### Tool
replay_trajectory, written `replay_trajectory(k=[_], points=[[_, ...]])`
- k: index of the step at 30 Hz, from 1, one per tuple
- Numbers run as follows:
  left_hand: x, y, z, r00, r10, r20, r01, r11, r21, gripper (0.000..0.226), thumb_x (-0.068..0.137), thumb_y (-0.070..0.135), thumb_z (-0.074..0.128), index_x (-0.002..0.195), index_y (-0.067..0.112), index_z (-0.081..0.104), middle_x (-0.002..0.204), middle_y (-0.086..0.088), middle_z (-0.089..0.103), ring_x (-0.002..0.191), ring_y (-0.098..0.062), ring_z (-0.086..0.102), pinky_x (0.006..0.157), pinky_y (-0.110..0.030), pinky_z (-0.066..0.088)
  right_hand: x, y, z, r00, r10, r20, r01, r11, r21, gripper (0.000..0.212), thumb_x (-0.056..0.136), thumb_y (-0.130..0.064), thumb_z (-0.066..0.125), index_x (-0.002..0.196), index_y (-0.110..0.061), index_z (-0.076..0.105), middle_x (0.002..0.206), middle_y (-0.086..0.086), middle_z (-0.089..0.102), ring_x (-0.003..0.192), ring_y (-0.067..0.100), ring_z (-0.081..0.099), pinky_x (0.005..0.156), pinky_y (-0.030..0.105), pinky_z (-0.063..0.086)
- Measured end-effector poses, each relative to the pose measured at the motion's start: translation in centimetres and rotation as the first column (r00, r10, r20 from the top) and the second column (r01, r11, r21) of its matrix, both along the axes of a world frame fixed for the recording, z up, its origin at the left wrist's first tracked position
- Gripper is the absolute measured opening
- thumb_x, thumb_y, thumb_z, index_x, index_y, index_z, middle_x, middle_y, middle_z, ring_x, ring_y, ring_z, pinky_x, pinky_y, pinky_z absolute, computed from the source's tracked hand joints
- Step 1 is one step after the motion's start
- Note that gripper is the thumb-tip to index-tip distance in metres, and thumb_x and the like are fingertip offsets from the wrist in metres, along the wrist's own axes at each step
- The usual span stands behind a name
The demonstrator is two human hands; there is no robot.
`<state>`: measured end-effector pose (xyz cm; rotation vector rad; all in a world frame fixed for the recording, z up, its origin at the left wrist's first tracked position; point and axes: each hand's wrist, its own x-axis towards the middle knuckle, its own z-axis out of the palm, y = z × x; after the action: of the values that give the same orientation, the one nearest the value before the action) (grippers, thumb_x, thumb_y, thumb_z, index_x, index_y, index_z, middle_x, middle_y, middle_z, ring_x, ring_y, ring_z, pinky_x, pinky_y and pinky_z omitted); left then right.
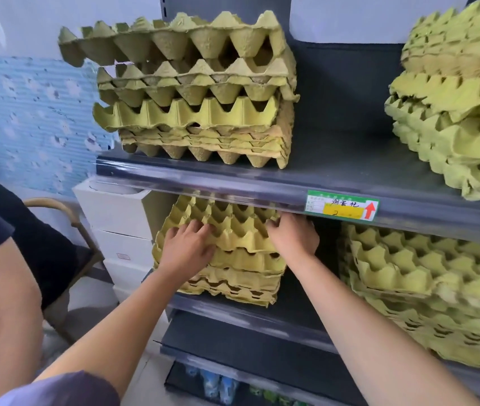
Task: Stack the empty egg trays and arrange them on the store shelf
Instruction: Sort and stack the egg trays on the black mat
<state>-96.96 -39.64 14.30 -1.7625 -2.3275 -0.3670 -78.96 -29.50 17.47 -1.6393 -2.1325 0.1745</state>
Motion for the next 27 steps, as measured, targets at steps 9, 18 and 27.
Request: replay_trajectory(k=[9, 18, 27], points=[[-2.8, -0.9, -1.5, 0.996, -0.075, 0.040, 0.077, 0.995, -0.056, 0.043, 0.090, 0.039, 0.050, 0.131, 0.029, 0.048, 0.126, 0.001, 0.052, 0.122, -0.023, 0.046, 0.100, -0.041, 0.030, -0.2, -2.1, -3.0, 0.999, 0.038, 0.004, -0.037, 0.984, -0.176, 0.051, 0.095, -0.053, 0.039, 0.140, -0.028, 0.043, 0.151, 0.006, 0.024, 0.120, 0.035, 0.050, 0.094, 0.042, 0.046], [-4.8, -2.2, -2.4, 0.943, 0.075, 0.325, -0.101, 0.993, 0.063, 0.042, 0.094, 0.041, 0.047, 0.133, 0.026, 0.046, 0.141, -0.006, 0.039, 0.131, -0.029, 0.031, 0.104, -0.043, 0.026, -0.3, -3.0, -4.0, 0.948, -0.038, -0.317, -0.045, 0.967, -0.251, 0.058, 0.100, -0.038, 0.041, 0.150, -0.014, 0.023, 0.148, 0.017, 0.031, 0.128, 0.033, 0.044, 0.096, 0.039, 0.042], [-6.4, -1.3, -4.1, 0.670, 0.209, 0.712, -0.205, 0.974, -0.093, 0.057, 0.087, 0.033, 0.061, 0.138, 0.019, 0.039, 0.143, -0.011, 0.026, 0.124, -0.038, 0.038, 0.105, -0.044, 0.034, -0.9, -1.6, -5.5, 0.866, -0.157, -0.475, -0.068, 0.904, -0.423, 0.070, 0.096, -0.032, 0.053, 0.152, -0.015, 0.016, 0.150, 0.013, 0.034, 0.134, 0.031, 0.039, 0.104, 0.040, 0.038]])
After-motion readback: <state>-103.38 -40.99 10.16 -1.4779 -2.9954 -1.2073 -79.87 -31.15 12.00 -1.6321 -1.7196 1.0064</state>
